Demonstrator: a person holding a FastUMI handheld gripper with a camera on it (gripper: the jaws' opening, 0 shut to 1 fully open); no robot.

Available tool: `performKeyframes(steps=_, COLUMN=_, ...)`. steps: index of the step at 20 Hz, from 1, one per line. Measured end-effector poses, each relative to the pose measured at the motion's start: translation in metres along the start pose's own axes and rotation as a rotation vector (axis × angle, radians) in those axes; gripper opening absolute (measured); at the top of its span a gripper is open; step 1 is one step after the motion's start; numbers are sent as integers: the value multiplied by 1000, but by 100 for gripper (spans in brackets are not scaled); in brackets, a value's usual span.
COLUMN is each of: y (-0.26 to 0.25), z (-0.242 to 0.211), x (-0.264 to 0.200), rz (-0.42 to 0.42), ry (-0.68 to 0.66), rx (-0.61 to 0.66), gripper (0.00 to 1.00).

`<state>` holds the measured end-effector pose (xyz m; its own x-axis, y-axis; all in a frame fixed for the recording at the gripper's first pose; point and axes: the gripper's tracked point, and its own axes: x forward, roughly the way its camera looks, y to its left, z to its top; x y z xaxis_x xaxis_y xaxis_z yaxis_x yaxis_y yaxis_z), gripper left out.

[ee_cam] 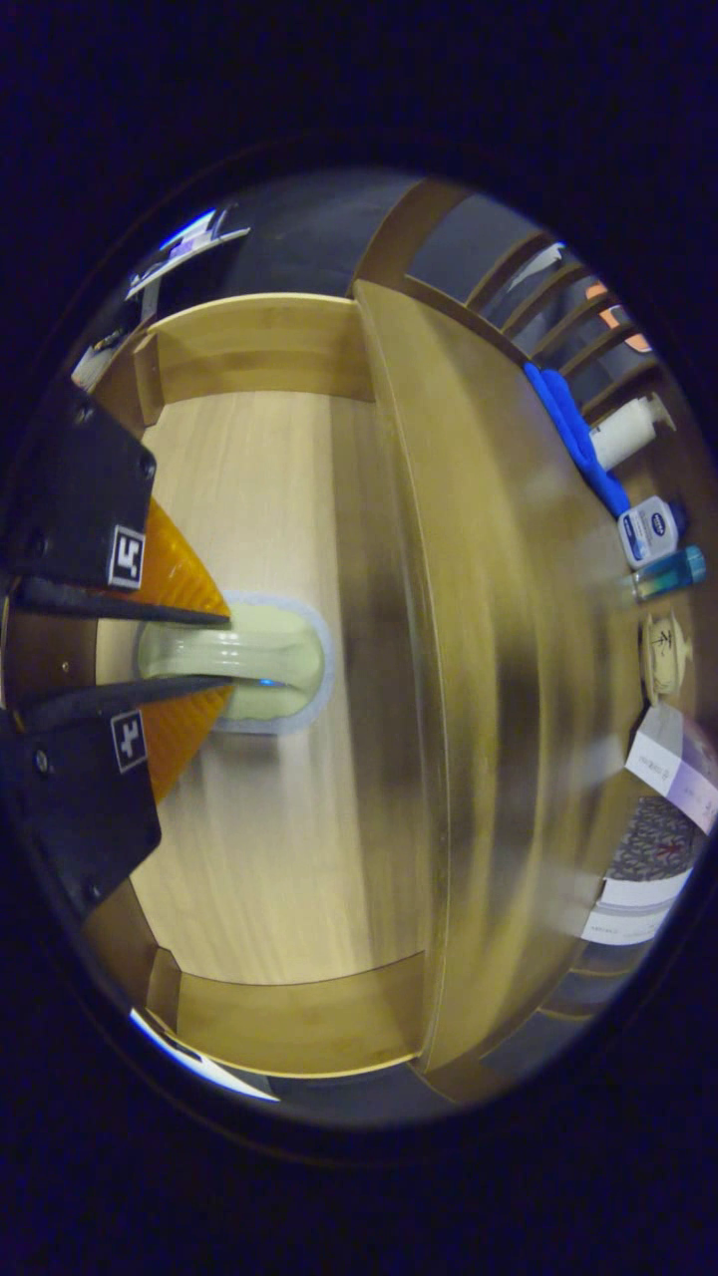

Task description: Pull open the drawer, take out the items inside it, and place them on the countertop above the cabinet.

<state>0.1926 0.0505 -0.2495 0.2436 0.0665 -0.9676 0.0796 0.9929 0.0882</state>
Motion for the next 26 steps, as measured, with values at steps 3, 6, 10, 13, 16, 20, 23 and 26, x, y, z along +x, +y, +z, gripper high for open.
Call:
performKeyframes(steps=3, y=-1, z=2, x=0, rz=-7, ry=-9, rx=-2, gripper=25)
performKeyframes(steps=6, y=3, z=-1, x=-7, rz=20, ry=-9, rx=1, gripper=25)
performKeyframes(steps=10, y=6, z=-3, x=-27, rz=51, ry=-34, rx=-4, gripper=24)
performKeyframes(steps=13, y=9, z=-4, x=-51, rz=78, ry=-62, rx=-7, gripper=24)
performKeyframes(steps=16, y=8, z=1, x=-75, rz=93, ry=-104, rx=-17, gripper=24)
performKeyframes(steps=20, y=10, z=9, x=-108, rz=117, ry=-151, rx=-15, gripper=25)
performKeyframes(steps=23, y=14, z=24, x=-134, rz=135, ry=-192, rx=-17, gripper=24)
performKeyframes(steps=26, y=21, z=48, x=-157, rz=166, ry=-233, rx=0, gripper=24)
